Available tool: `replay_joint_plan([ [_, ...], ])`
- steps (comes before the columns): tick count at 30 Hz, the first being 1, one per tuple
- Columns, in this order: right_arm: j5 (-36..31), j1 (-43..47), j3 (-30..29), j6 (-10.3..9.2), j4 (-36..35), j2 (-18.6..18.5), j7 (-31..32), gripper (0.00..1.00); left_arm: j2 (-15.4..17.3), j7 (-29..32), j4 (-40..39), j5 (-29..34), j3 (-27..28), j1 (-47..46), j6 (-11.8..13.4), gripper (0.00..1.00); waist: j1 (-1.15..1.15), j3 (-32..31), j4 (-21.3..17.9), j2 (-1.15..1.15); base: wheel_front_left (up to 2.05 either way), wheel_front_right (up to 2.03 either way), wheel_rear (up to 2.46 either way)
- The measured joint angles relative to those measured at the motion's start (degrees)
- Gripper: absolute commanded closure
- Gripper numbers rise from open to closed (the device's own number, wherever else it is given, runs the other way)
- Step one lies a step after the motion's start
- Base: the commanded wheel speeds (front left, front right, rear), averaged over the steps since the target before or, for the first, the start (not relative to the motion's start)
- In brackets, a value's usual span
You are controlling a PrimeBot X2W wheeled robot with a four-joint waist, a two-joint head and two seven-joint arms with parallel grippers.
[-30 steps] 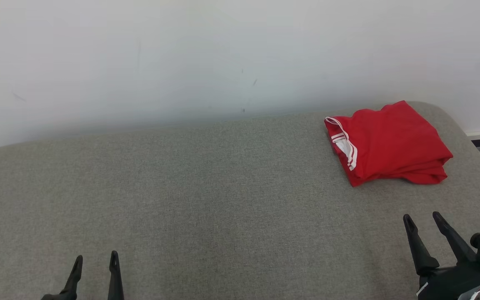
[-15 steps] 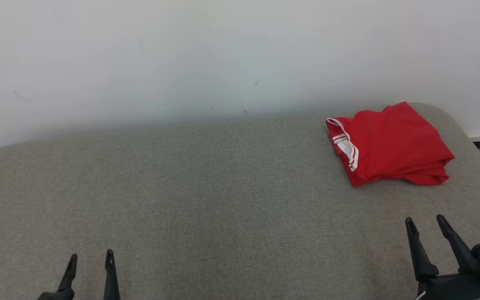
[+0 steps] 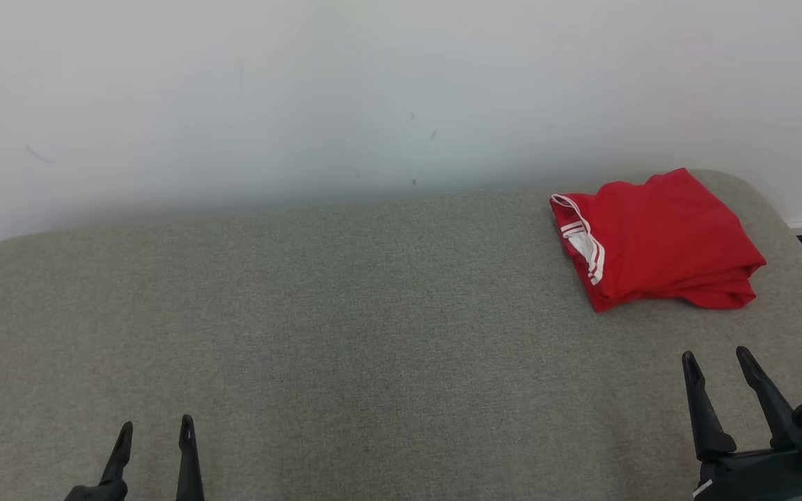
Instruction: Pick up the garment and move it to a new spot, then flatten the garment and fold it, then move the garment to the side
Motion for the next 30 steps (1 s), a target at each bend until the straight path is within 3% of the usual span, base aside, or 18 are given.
replay_joint_plan([
  [17, -2.13, 1.13, -1.78, 0.0, -1.71, 1.25, 0.55, 0.0, -0.23, 0.14, -0.77, 0.14, -0.23, 0.0, -0.02, 0.0, 0.0, 0.15, 0.1, 0.0, 0.0, 0.0, 0.0],
  [18, -2.2, 1.13, -1.79, 0.0, -1.76, 1.3, 0.58, 1.0, -0.23, 0.14, -0.85, 0.12, -0.23, 0.0, -0.05, 1.0, 0.0, 0.16, 0.11, 0.0, 0.0, 0.0, 0.0],
  [30, 0.98, 2.14, -2.21, 0.79, 0.89, 4.24, 2.12, 1.0, -0.86, 0.58, 2.56, -3.0, 0.44, 0.73, -1.0, 1.0, 0.0, 0.39, 0.2, 0.0, 0.0, 0.0, 0.0],
])
